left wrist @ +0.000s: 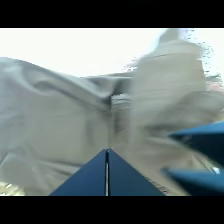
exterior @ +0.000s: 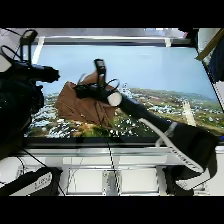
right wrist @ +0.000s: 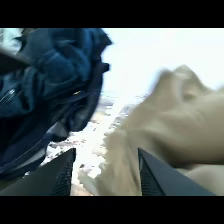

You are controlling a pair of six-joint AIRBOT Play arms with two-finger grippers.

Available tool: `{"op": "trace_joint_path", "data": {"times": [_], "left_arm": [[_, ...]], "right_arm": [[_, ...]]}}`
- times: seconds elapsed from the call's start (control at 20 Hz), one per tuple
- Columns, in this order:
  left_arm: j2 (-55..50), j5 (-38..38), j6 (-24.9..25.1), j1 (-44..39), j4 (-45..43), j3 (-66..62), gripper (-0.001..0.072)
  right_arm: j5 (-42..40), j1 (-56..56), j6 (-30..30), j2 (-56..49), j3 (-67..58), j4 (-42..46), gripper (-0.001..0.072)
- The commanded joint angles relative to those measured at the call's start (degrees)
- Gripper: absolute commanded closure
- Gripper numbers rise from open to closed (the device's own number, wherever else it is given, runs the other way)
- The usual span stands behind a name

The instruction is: Fold the clothes and pants, and hang the long-sleeved shirts on hangers.

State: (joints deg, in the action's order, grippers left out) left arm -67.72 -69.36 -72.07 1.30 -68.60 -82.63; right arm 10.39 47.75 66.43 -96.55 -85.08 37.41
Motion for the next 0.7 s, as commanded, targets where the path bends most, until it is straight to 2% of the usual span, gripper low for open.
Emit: {"op": "trace_joint_path", "data": {"times": [0.0, 0.05, 0.15, 0.2, 0.3, 0.45, 0.55, 0.6, 0.65], "left_arm": [[0.94, -1.88, 0.59, 2.16, -0.20, 0.09, 0.0695], [0.94, -1.90, 0.59, 2.16, -0.37, 0.09, 0.0694], [0.94, -2.16, 0.59, 2.27, -0.42, 0.09, 0.0695], [0.94, -2.47, 0.59, 2.27, -0.55, 0.09, 0.0695], [0.94, -2.60, 0.57, 2.25, -2.01, 0.09, 0.0695], [0.94, -2.62, 0.55, 2.25, -3.39, 0.09, 0.0695], [0.94, -2.62, 0.55, 2.25, -3.39, 0.09, 0.0694], [0.94, -2.62, 0.55, 2.25, -3.39, 0.09, 0.0695], [0.94, -2.62, 0.52, 2.25, -3.39, 0.09, 0.0695]], "right_arm": [[1.70, 3.48, -7.41, -4.37, -8.57, 0.79, 0.0278], [3.30, 2.97, -9.01, -4.33, -10.32, 1.57, 0.0278], [11.19, -0.87, -7.63, -3.41, -12.63, 4.76, 0.0295], [17.42, -4.48, -2.08, -2.67, -12.81, 6.84, 0.0346], [32.04, -13.05, 9.86, -1.51, -12.81, 12.70, 0.0344], [52.17, -25.92, 15.10, -0.44, -12.79, 19.02, 0.0342], [60.83, -31.71, 16.96, -0.24, -11.26, 21.27, 0.0336], [62.40, -33.81, 18.25, -0.07, -8.72, 21.40, 0.0293], [61.99, -35.12, 19.98, -0.02, -5.49, 21.22, 0.0183]]}}
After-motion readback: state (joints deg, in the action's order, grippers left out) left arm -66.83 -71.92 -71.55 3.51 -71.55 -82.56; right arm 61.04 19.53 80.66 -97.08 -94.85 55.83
